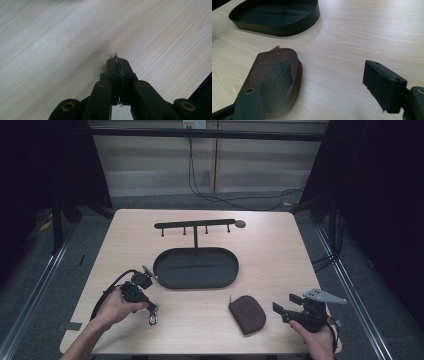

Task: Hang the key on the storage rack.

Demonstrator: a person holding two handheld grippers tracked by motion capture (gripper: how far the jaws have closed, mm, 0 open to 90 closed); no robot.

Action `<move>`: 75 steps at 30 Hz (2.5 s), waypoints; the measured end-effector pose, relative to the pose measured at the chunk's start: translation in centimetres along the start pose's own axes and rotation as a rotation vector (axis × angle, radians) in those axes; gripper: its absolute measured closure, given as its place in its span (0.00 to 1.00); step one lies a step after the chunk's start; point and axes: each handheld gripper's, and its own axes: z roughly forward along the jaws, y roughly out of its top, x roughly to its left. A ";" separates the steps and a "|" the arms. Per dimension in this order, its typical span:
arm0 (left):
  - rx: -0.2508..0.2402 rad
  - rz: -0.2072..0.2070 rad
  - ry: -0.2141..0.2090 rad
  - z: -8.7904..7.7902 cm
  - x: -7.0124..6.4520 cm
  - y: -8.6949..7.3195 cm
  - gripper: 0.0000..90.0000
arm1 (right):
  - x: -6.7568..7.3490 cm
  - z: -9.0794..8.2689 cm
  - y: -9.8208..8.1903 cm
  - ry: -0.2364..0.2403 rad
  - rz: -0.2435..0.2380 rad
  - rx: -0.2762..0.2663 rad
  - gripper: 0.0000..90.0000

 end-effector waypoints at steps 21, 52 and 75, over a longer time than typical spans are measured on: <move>-0.015 0.091 0.077 -5.1 -1.6 1.5 0.99 | -0.1 0.0 0.0 0.008 0.006 0.002 0.25; -0.011 0.099 0.117 -9.5 -1.8 6.6 0.99 | 0.1 -0.1 -0.1 0.030 0.000 0.015 0.27; 0.029 0.131 0.169 -12.0 -2.2 9.9 0.99 | 0.1 0.1 -0.1 0.035 -0.005 0.023 0.25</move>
